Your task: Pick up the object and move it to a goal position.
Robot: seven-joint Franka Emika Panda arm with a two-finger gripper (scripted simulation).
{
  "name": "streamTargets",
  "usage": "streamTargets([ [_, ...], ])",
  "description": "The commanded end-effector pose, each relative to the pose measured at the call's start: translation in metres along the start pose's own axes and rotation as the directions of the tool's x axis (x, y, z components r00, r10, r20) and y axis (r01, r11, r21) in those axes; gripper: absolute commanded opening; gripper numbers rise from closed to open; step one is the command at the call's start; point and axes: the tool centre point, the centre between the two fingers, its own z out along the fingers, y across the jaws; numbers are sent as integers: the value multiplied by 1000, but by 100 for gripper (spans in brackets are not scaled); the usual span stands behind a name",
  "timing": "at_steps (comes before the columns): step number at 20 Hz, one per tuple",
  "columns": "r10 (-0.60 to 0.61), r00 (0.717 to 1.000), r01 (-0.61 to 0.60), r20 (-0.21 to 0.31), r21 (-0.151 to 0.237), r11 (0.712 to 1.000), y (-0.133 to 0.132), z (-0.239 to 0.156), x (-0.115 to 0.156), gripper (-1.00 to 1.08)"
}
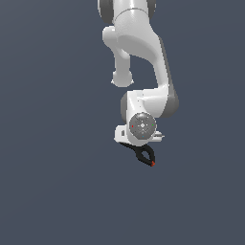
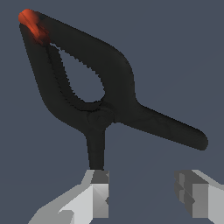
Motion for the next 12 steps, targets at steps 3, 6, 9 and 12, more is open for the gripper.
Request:
streamTargets([
  [3, 8, 994, -9, 111, 3, 1000, -12, 20, -5, 28],
  [6, 13, 983, -13, 183, 3, 1000, -20, 32, -9, 28],
  [9, 16, 969, -17, 247, 2, 1000, -27, 43, -13, 28],
  [12, 19, 954, -20, 299, 1, 1000, -33, 51, -17, 28],
])
